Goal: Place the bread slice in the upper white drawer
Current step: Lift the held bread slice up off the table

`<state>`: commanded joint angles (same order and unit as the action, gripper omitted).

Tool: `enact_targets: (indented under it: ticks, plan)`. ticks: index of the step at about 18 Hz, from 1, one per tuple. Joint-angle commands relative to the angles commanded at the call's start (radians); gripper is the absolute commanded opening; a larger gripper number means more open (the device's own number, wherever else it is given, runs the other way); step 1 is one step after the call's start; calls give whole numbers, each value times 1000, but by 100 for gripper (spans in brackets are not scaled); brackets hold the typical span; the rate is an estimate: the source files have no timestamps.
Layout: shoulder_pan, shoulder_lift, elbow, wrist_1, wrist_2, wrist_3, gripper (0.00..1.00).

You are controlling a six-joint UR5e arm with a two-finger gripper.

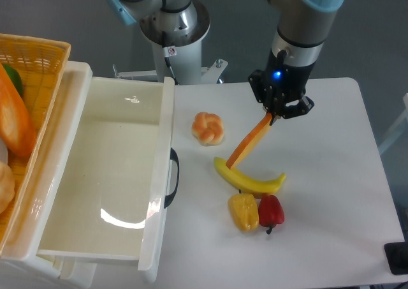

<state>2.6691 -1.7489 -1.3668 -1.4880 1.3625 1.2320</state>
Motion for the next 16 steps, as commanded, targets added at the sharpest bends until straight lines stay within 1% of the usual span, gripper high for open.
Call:
enact_targets:
  ticks: [2,6,8,10,12,16]
  plan:
    - [2,11,0,0,-46,-48,0]
    - [-6,12,-2,0,-95,-124,0]
    - [-6,15,-2,0,-144,-196,0]
    - [-8,37,-6,0,-187,-261,0]
    - [-11,58,-14,-2,-201,-284,0]
    - [-28,103,-15,-43,-249,-333,0]
